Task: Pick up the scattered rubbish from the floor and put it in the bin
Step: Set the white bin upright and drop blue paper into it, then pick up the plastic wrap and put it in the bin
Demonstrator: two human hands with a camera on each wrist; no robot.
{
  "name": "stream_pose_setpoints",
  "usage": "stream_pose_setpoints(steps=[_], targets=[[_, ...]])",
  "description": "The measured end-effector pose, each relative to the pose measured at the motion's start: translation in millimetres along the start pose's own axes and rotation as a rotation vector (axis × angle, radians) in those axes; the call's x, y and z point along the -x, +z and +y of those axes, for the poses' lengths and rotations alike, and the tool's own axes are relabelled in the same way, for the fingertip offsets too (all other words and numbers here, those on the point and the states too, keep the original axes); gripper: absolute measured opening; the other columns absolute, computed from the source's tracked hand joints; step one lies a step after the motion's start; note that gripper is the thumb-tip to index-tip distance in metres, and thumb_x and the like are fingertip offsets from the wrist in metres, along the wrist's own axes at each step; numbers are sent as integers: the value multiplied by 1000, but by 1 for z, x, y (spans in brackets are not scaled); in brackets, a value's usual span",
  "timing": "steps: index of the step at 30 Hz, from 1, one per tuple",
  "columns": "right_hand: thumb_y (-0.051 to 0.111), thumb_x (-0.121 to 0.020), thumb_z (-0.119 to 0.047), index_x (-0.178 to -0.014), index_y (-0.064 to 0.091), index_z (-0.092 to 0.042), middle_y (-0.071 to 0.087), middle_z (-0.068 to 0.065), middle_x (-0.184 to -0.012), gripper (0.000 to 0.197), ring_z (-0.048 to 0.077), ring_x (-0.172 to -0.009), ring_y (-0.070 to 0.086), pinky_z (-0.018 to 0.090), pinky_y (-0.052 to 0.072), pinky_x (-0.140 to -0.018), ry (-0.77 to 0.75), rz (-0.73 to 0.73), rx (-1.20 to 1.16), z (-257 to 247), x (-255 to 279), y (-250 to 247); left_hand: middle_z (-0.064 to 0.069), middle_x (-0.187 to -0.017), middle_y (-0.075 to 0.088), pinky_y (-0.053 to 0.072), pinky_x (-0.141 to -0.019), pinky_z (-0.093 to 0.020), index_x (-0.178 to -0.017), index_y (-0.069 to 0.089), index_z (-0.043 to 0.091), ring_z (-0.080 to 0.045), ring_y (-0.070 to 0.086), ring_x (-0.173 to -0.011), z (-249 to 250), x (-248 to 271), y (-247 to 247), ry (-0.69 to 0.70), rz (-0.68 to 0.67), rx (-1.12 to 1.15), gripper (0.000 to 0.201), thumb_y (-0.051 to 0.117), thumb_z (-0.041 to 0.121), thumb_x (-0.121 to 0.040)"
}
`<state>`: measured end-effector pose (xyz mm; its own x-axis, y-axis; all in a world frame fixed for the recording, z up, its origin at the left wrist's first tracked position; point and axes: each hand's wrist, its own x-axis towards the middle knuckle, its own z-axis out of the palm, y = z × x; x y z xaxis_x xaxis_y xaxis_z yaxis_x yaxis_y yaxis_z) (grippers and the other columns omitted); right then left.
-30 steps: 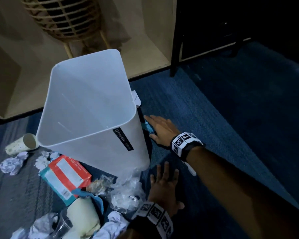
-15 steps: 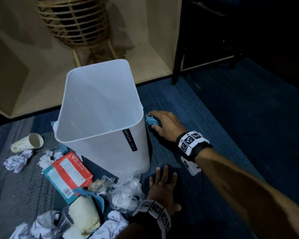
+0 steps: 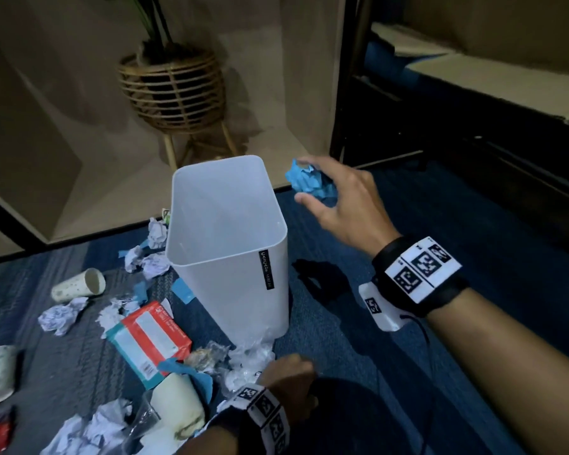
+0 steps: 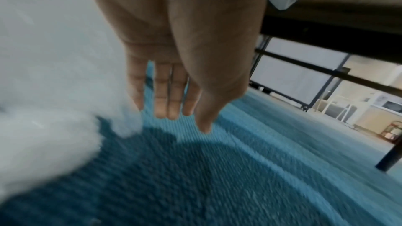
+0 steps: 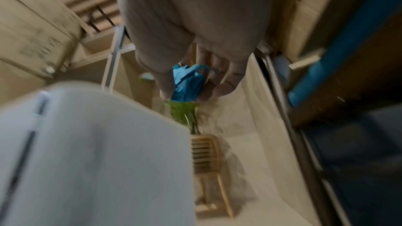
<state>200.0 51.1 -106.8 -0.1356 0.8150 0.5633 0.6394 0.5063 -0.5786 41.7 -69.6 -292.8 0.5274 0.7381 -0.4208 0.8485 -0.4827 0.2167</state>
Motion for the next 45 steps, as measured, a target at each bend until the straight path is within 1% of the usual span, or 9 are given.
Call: stream_pose_setpoints(steps=[4,8,13,20,26,29,34,38,45], targets=[[75,-84,-34,-131,60,-26,70,-4,-115,50,16,-104,66,39,54,-91,-100,1,-57,-46,-9,-7,-8,-114,64,49,-84,-37,-108,64,22,-31,61,-104,-15,23,-20,-12,168,27,26,54,33,-86],[76,-85,-36,-137,56,-27,66,-4,-122,56,16,-109,60,37,49,-95,-163,-216,7,-76,-9,8,2,-102,67,46,-78,-32,-92,61,24,-23,61,-96,-29,44,-18,-72,342,105,16,48,31,-84],[67,-85,-52,-140,54,-31,62,-4,-135,60,21,-123,54,50,43,-104,-198,-370,136,-68,-2,37,6,-91,68,50,-76,-33,-87,64,25,-18,62,-89,-48,58,-8,-153,452,177,21,46,29,-77],[69,-91,-39,-118,71,-17,69,0,-118,34,25,-112,61,51,47,-91,-318,-64,71,-77,20,27,1,-112,60,47,-90,-35,-104,60,21,-20,54,-109,-72,67,18,-312,498,243,24,62,32,-83],[71,-94,-27,-107,73,-8,71,5,-109,24,28,-105,63,50,49,-84,-407,-66,48,-91,75,26,0,-131,37,48,-84,-36,-106,54,19,-24,49,-113,-74,67,38,-375,541,335,40,71,37,-75],[72,-93,-23,-104,73,-7,70,6,-106,20,29,-101,64,50,49,-82,-385,-121,29,-81,102,37,0,-137,30,49,-81,-38,-106,48,19,-26,51,-109,-71,63,39,-419,519,374,48,76,41,-73],[72,-92,-21,-102,73,-9,70,3,-103,16,25,-97,63,48,50,-81,-325,-195,32,-65,128,55,-5,-123,52,44,-86,-39,-125,43,19,-30,45,-118,-73,50,54,-382,427,291,66,75,43,-72],[71,-92,-21,-104,72,-11,69,1,-103,16,22,-97,63,45,51,-82,-283,-262,35,-60,138,62,-8,-123,54,43,-87,-40,-131,42,19,-29,42,-120,-75,48,55,-377,366,257,63,72,39,-80],[66,-93,-32,-137,56,-23,60,-2,-133,46,16,-119,57,36,48,-103,49,-688,106,-31,167,79,-5,-121,59,48,-87,-36,-137,40,32,-25,52,-111,-74,67,40,-155,394,315,73,74,37,-73]])
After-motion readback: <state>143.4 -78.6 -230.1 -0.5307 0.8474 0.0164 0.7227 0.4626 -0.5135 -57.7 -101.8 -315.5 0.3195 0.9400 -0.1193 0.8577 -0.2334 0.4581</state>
